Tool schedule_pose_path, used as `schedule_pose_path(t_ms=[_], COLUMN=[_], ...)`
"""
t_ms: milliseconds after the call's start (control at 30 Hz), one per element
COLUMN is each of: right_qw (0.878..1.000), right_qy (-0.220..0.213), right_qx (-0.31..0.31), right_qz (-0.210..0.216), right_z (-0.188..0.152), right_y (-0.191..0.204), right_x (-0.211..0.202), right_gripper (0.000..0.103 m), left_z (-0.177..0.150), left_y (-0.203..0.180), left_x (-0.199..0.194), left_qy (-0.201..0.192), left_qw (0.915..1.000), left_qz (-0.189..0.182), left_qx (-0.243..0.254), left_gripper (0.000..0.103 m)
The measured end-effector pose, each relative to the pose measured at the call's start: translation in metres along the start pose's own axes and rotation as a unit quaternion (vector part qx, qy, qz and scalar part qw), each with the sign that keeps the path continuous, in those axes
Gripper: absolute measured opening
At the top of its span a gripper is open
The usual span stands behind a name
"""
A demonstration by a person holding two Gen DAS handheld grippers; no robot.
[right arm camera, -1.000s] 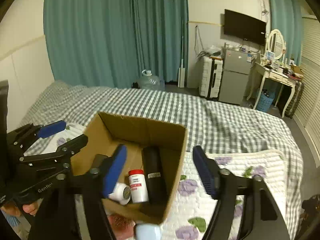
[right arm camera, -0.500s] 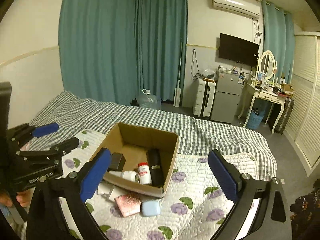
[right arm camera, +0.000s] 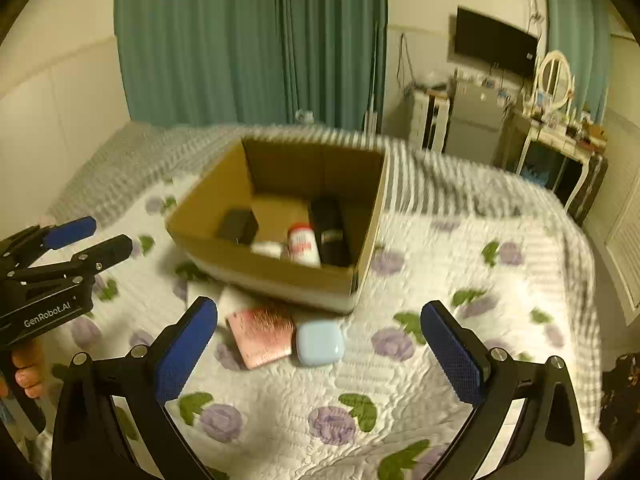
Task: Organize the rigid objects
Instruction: 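Grasp the light-blue earbud case with right tool while left tool grasps pink phone case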
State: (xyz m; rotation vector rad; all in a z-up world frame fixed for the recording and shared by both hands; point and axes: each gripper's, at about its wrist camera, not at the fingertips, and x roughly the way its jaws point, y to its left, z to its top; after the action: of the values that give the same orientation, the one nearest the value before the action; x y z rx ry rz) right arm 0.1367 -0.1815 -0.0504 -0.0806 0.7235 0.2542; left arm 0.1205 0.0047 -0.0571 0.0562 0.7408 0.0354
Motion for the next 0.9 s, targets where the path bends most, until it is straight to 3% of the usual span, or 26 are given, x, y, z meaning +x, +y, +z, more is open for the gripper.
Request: schedule_pose_path(t_ms=[167,267,333,467,633,667,700,900], right_qw=[0.999,0.996,0.995,0.991,0.988,0.988,0.988,0.99], right_qy=[0.053,0.089,0.103,0.134,0.153,0.153,0.152,0.144], right_qx=[-0.005,-0.009,-0.007,-0.001,0.009,0.013,0.015,0.0], right_qz=[-0.007,-0.007,-0.006,-0.009,-0.011,-0.01,-0.007,-0.009], right_z=[-0.023,-0.03,-0.032,-0.035,-0.039,-0.038,-0.039,-0.043], right_y=[0.0,0.0,0.0,-0.002,-0.006,-0.007,-0.009,-0.006], right_x=[0.054,0.081,0.093,0.12,0.139,0.14,0.14,0.123], right_gripper=[0.1,0.094,0.084,0.078,0.07,0.066,0.052,0.05], left_z=[-0.022,-0.03,-0.034,-0.037,-0.041,-0.04,-0.039,-0.039], left_y=[-0.006,-0.007,-0.006,-0.007,-0.012,-0.013,-0.014,-0.034], left_x=[0.037,0.055,0.064,0.072,0.071,0.07,0.07,0.059], left_qy=[0.034,0.056,0.068,0.078,0.082,0.081,0.081,0.083], left_qw=[0.9993,0.9983,0.9975,0.9967,0.9963,0.9963,0.9963,0.995], left_qz=[-0.002,-0.005,-0.008,-0.01,-0.016,-0.018,-0.02,-0.049], left_qx=[0.016,0.018,0.017,0.016,0.022,0.023,0.023,0.026], left_gripper=[0.068,0.068,0.068,0.068,0.068,0.068,0.068,0.068])
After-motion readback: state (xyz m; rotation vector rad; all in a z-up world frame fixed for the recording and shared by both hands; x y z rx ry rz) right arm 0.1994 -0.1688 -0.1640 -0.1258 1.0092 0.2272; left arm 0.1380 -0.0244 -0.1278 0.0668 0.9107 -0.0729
